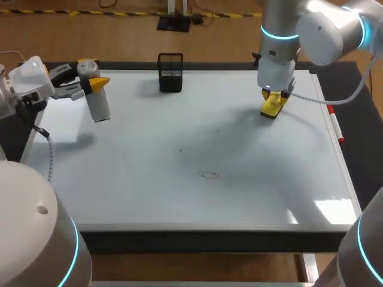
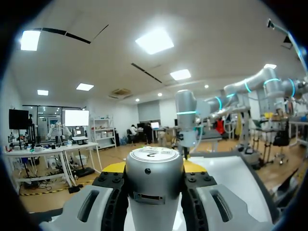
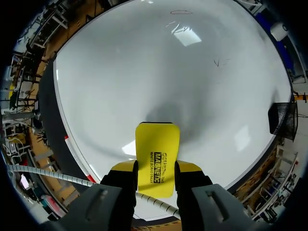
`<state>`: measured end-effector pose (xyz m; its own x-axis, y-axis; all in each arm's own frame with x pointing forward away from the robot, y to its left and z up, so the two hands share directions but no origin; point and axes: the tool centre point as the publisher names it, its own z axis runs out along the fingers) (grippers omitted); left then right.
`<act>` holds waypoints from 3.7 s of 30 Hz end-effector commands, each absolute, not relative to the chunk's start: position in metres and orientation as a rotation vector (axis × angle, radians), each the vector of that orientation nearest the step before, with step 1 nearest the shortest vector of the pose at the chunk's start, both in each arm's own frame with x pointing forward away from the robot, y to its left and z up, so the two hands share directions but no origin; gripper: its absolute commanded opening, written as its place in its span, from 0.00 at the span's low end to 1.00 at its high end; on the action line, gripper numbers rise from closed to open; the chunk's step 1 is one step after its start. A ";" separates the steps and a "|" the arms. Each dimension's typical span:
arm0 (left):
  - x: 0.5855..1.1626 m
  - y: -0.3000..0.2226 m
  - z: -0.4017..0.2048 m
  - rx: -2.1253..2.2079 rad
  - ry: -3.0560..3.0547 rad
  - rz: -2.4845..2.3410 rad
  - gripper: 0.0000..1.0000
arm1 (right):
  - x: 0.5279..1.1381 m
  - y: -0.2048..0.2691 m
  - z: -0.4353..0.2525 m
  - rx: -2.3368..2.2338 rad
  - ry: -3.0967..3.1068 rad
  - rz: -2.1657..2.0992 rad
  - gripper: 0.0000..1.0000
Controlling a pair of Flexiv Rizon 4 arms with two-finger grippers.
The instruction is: Pick up the inspection probe, press it on each red-marked spot on the whiteboard one by one, put down the probe, pick up the eraser, and wipe off all the red marks.
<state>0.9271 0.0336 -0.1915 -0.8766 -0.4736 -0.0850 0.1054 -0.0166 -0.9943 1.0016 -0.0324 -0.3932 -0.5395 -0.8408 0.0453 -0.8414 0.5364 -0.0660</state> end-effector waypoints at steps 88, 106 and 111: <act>0.762 -0.256 -0.249 0.157 2.102 -2.365 0.00 | 1.003 -0.033 -0.393 1.504 -2.743 0.129 0.00; 0.765 -0.260 -0.266 0.170 2.130 -2.349 0.00 | 1.003 -0.033 -0.393 1.504 -2.743 0.129 0.00; 0.763 -0.260 -0.268 0.164 2.139 -2.351 0.00 | 1.003 -0.033 -0.393 1.504 -2.743 0.129 0.00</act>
